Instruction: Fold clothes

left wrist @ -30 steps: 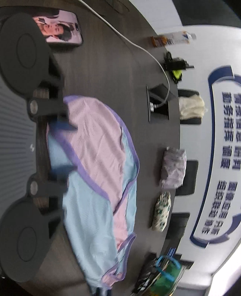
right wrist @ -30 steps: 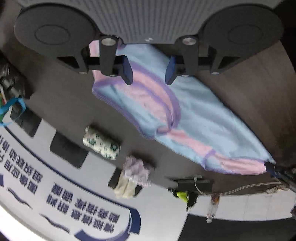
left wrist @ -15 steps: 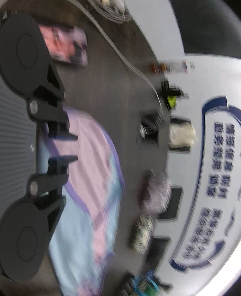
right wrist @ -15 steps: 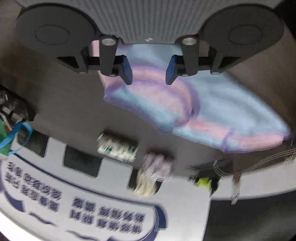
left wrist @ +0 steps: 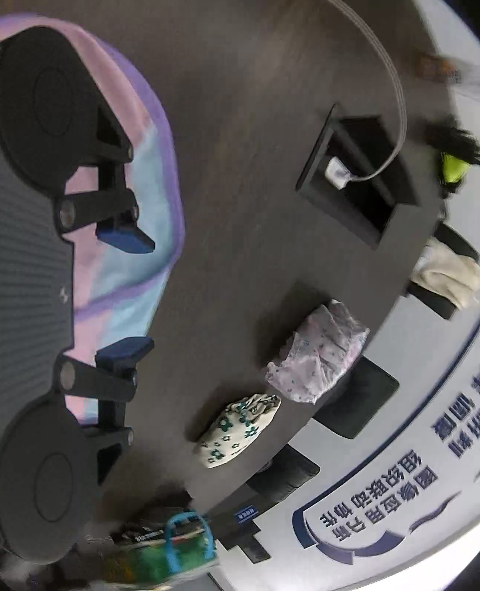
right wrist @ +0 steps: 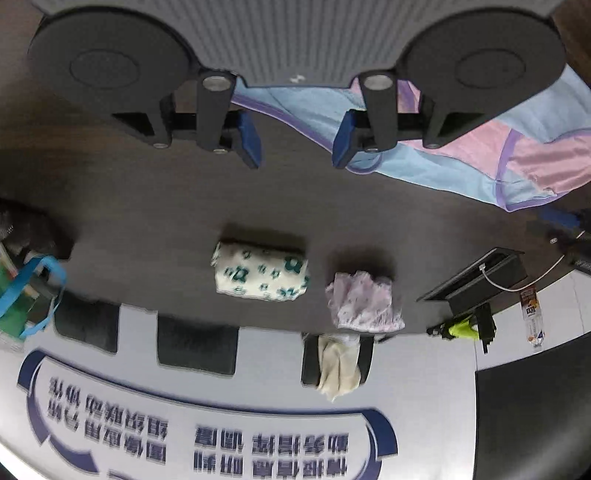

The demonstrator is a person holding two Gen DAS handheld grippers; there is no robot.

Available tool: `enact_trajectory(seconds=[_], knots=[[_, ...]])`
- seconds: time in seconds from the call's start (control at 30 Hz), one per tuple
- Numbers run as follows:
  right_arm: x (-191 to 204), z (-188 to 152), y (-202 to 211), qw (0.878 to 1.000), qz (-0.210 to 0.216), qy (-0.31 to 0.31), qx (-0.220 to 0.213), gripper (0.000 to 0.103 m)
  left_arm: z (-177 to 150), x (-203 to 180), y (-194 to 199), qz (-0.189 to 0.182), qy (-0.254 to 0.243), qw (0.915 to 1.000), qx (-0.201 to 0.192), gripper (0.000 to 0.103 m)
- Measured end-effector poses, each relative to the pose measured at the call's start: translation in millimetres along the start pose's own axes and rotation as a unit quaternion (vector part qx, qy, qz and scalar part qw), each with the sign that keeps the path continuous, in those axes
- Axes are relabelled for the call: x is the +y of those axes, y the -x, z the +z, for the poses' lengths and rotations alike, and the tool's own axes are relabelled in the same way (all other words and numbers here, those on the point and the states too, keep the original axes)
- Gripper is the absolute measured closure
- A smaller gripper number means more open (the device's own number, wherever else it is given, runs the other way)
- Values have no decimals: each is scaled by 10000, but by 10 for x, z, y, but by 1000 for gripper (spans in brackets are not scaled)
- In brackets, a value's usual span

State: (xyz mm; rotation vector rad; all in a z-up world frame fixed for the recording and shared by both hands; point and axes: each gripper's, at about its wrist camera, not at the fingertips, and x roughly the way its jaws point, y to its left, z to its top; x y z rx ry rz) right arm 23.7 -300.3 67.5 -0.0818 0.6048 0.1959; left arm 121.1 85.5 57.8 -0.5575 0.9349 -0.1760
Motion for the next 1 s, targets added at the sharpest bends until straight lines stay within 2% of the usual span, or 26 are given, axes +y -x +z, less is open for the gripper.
enact_trajectory(seconds=[0.2, 0.3, 0.37, 0.47, 0.53, 0.6, 0.63, 0.67, 0.7, 0.83, 1.0], knots=[[47, 196, -444, 9974, 545, -21, 461, 59, 119, 21, -310, 184, 240, 9993, 208, 58], [273, 266, -752, 9946, 645, 245, 772, 59, 114, 12, -386, 247, 254, 9991, 215, 62], [399, 298, -947, 9928, 673, 326, 939, 60, 95, 4, -426, 255, 228, 9991, 239, 80], [505, 322, -1123, 9912, 659, 429, 1061, 60, 69, 25, -484, 150, 320, 9988, 325, 91], [531, 317, -1170, 9900, 677, 468, 1149, 68, 56, 26, -512, 117, 321, 9989, 331, 96], [563, 286, -1191, 9888, 572, 608, 1238, 79, 44, 22, -524, 156, 310, 9990, 271, 96], [558, 272, -1180, 9886, 541, 648, 1247, 84, 39, 25, -528, 171, 307, 9991, 234, 96], [553, 261, -1169, 9883, 545, 671, 1254, 93, 33, 29, -533, 182, 301, 9992, 195, 99], [550, 250, -1159, 9879, 557, 692, 1270, 97, 27, 34, -538, 200, 295, 9992, 156, 101], [574, 215, -1104, 9886, 487, 835, 1155, 99, -26, 44, -552, 182, 228, 9995, 71, 103], [511, 241, -785, 9939, 605, 710, 595, 99, -115, 18, -384, 73, 30, 9997, -225, 103]])
